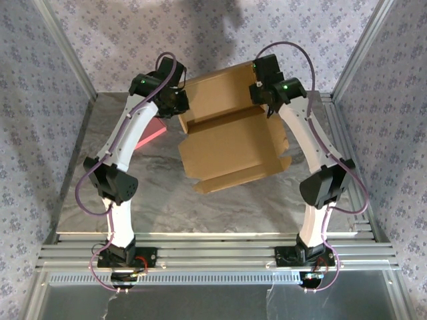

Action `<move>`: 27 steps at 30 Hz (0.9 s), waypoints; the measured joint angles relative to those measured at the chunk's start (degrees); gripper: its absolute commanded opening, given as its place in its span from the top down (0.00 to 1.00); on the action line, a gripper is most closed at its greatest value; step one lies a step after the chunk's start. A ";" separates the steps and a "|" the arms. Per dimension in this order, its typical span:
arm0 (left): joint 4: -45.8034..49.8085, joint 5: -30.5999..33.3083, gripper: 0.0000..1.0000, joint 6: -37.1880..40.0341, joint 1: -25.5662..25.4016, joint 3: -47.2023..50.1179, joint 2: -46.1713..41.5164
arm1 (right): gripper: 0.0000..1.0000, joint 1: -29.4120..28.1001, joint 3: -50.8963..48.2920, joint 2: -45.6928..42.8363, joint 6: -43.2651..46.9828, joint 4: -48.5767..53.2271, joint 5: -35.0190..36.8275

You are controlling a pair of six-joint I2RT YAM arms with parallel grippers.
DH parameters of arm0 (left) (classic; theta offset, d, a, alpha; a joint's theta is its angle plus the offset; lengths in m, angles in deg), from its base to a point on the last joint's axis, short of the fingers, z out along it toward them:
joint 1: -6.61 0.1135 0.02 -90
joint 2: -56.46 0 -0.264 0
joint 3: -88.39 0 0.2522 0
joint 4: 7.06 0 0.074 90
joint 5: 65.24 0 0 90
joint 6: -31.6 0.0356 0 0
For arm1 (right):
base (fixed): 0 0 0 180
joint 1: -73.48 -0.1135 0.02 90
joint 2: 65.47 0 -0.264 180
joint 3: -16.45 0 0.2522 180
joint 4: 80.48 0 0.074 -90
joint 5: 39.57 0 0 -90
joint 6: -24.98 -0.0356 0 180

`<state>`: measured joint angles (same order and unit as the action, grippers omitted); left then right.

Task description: Fold the paper box

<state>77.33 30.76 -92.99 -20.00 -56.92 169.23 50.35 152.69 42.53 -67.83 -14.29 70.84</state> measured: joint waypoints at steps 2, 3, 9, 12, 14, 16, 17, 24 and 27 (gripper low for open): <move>-0.04 -0.28 1.00 -0.02 0.13 0.00 0.02 | 0.80 -0.22 1.27 0.81 0.04 0.00 0.44; -0.13 -0.59 1.00 -0.04 0.26 0.00 0.02 | 0.88 -0.44 2.10 1.22 -0.13 0.00 0.70; -0.33 -1.22 1.00 -0.48 0.70 -0.04 0.26 | 1.00 -3.10 5.77 3.34 -0.92 1.84 7.39; -0.33 -1.73 1.00 -0.50 0.74 -0.04 0.61 | 1.00 -4.50 6.62 3.89 -1.62 3.06 12.20; -0.35 -2.14 1.00 -0.66 0.74 -0.04 0.94 | 1.00 -5.33 6.93 3.89 -1.95 3.96 14.99; -0.35 -2.38 1.00 -0.72 0.74 -0.04 1.18 | 1.00 -6.19 7.23 3.89 -2.14 4.66 17.31; -0.31 -2.38 1.00 -0.87 0.74 -0.11 1.27 | 1.00 -6.56 7.23 3.89 -2.16 4.81 18.21; 1.33 -1.14 1.00 -1.51 0.85 -1.92 2.91 | 1.00 -8.50 8.00 3.89 -3.80 7.65 20.76; 2.45 -0.13 1.00 -1.77 0.70 -1.92 2.93 | 1.00 -8.92 8.31 3.89 -5.90 10.29 20.55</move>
<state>79.78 30.62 -94.76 -19.30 -58.84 172.16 41.43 160.99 46.42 -73.73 -4.00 91.38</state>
